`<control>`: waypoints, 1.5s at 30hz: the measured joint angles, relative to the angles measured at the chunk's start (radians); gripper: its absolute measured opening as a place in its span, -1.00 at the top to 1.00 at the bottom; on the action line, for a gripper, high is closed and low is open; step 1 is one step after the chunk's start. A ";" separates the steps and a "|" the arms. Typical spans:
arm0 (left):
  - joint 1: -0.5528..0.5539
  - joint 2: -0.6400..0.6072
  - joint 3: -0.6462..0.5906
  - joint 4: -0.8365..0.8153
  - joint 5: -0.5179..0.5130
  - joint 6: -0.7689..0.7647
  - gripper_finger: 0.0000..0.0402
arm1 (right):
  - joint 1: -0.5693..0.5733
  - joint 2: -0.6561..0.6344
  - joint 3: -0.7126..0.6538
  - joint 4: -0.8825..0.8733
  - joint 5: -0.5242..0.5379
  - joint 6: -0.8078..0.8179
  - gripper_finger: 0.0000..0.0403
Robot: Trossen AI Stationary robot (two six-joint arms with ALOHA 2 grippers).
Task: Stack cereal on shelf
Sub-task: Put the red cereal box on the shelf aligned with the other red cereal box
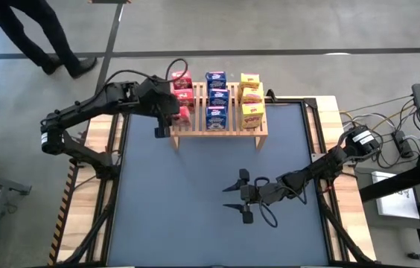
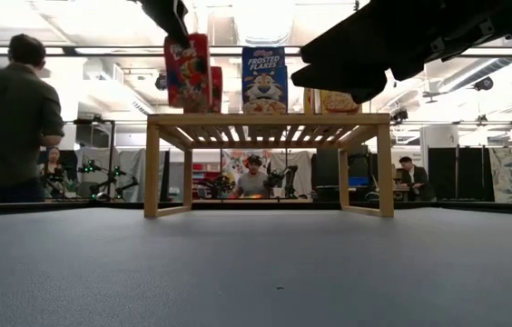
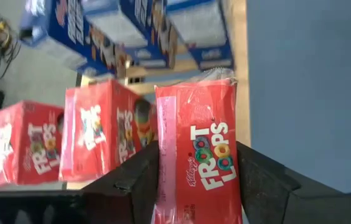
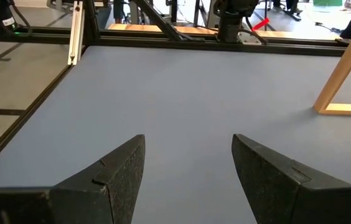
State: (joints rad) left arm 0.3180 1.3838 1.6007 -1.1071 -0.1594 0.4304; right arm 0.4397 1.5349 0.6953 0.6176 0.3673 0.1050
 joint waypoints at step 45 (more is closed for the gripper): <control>0.042 0.103 0.086 -0.046 0.092 -0.013 0.31 | 0.000 0.000 0.000 -0.015 0.000 0.006 -0.13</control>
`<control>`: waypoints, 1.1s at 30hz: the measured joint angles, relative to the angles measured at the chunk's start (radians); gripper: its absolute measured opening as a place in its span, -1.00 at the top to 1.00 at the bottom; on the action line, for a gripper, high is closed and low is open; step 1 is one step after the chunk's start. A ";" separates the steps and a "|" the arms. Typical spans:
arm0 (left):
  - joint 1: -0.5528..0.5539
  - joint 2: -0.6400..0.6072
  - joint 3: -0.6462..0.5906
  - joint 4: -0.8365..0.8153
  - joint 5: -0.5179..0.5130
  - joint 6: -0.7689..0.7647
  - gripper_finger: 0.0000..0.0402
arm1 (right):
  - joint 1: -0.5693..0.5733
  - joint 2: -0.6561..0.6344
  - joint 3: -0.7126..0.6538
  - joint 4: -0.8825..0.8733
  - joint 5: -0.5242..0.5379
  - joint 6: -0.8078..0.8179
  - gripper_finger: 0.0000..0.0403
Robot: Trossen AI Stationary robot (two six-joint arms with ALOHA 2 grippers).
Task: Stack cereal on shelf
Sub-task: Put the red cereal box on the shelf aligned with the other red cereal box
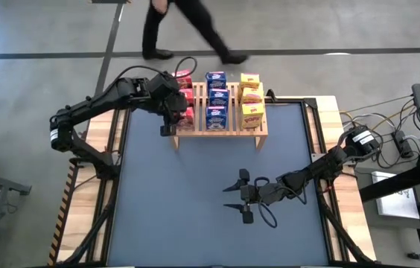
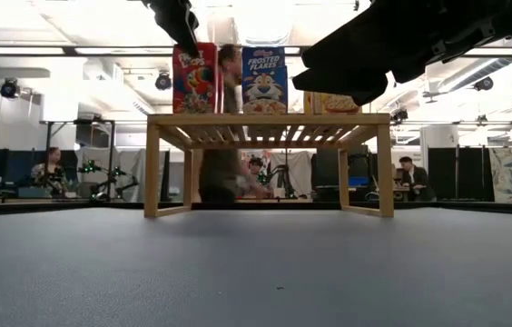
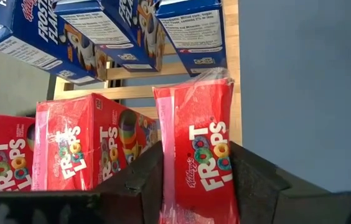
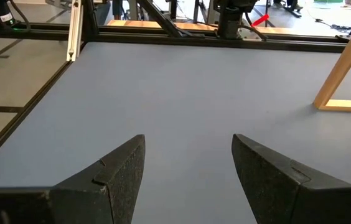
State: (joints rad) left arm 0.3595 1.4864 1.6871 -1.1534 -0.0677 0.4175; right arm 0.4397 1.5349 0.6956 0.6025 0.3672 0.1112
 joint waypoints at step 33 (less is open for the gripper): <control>0.005 -0.002 0.000 0.001 -0.020 -0.038 0.04 | 0.000 0.000 0.000 0.000 0.000 -0.002 -0.13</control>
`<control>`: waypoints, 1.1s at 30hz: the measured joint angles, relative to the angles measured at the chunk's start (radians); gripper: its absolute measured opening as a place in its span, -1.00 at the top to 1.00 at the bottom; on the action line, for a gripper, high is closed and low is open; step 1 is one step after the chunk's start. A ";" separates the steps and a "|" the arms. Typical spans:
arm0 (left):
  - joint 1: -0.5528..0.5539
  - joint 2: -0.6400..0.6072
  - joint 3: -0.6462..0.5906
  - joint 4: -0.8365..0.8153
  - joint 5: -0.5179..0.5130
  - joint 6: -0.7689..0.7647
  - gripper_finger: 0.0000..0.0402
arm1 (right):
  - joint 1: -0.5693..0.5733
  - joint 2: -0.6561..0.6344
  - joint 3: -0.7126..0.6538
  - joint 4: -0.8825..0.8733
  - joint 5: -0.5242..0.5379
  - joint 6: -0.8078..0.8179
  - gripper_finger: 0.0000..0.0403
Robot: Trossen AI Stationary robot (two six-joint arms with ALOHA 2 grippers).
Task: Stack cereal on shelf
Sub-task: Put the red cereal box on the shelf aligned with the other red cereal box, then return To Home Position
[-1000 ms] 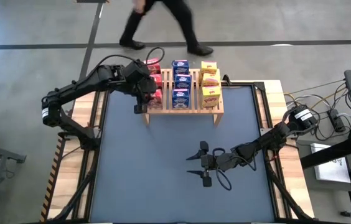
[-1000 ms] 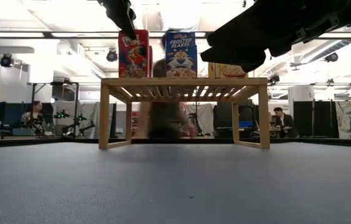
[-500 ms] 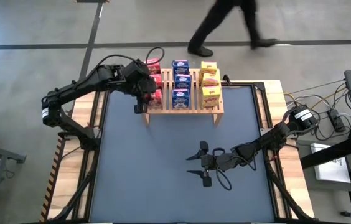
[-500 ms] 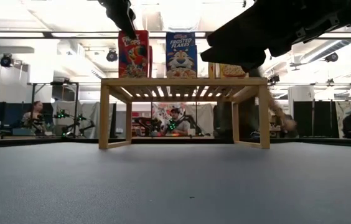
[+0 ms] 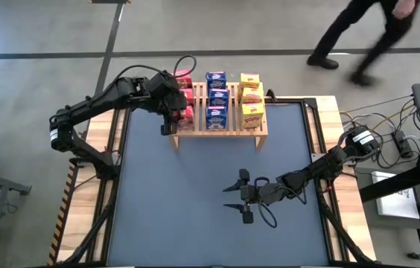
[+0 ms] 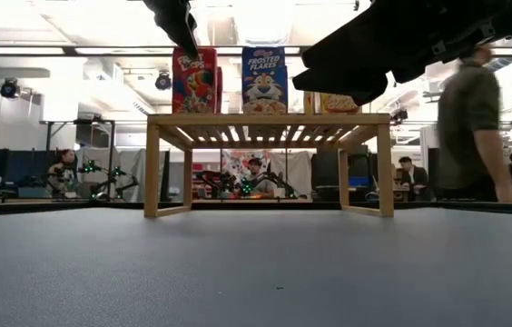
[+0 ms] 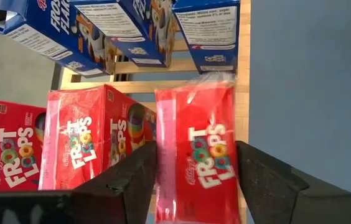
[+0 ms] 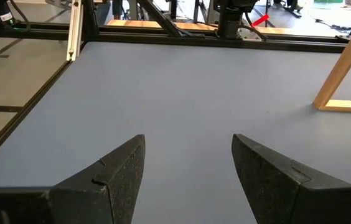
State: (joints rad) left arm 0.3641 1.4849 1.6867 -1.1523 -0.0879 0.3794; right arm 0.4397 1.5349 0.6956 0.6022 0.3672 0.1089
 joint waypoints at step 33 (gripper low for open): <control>-0.029 -0.101 0.323 -0.278 -0.035 -0.207 -0.24 | 0.001 -0.008 0.000 -0.020 0.001 -0.007 -0.13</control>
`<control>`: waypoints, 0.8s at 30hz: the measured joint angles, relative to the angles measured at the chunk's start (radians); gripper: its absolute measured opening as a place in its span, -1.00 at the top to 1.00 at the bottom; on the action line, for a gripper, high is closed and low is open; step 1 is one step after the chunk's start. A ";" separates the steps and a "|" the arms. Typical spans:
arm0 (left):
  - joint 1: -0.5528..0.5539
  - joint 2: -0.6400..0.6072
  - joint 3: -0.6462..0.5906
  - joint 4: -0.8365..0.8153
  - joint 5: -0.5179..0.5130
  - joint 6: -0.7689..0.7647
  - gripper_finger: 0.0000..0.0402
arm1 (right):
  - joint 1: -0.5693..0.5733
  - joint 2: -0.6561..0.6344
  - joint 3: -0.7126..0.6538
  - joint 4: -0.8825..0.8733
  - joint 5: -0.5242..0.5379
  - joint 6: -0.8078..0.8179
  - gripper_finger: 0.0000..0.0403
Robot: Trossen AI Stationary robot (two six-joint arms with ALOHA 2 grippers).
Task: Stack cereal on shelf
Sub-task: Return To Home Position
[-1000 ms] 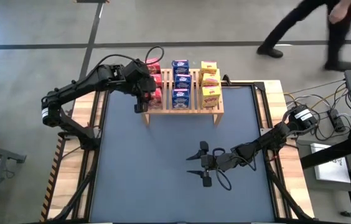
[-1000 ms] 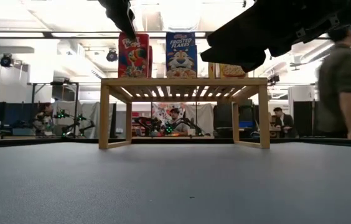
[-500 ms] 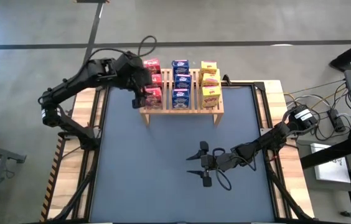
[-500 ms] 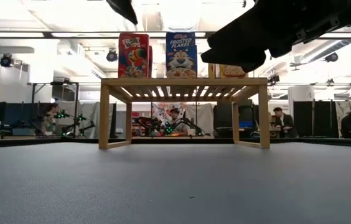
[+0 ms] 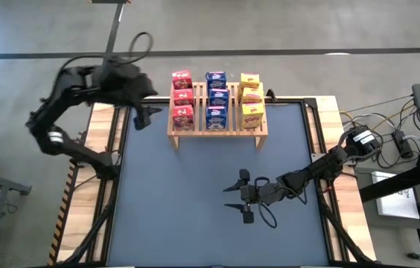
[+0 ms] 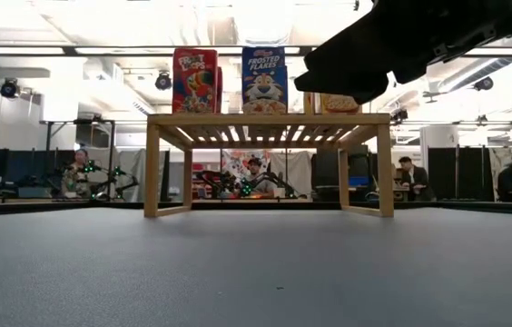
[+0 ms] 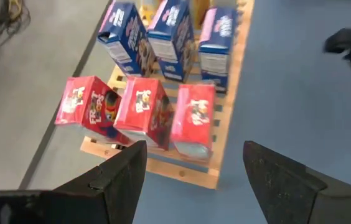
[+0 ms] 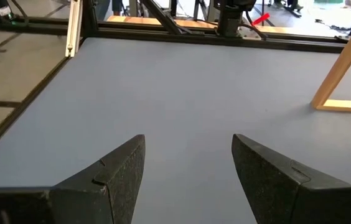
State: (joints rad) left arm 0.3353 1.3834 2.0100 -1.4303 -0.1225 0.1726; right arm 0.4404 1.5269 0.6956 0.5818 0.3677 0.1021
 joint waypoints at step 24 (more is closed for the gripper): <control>-0.298 -1.125 -1.560 1.337 0.141 -0.300 -0.24 | 0.016 -0.762 -0.626 0.319 0.052 -0.030 -0.13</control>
State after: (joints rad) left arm 0.0376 0.2580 0.4501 -0.0933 0.0185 -0.1273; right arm 0.4561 0.7652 0.0697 0.9005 0.4198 0.0722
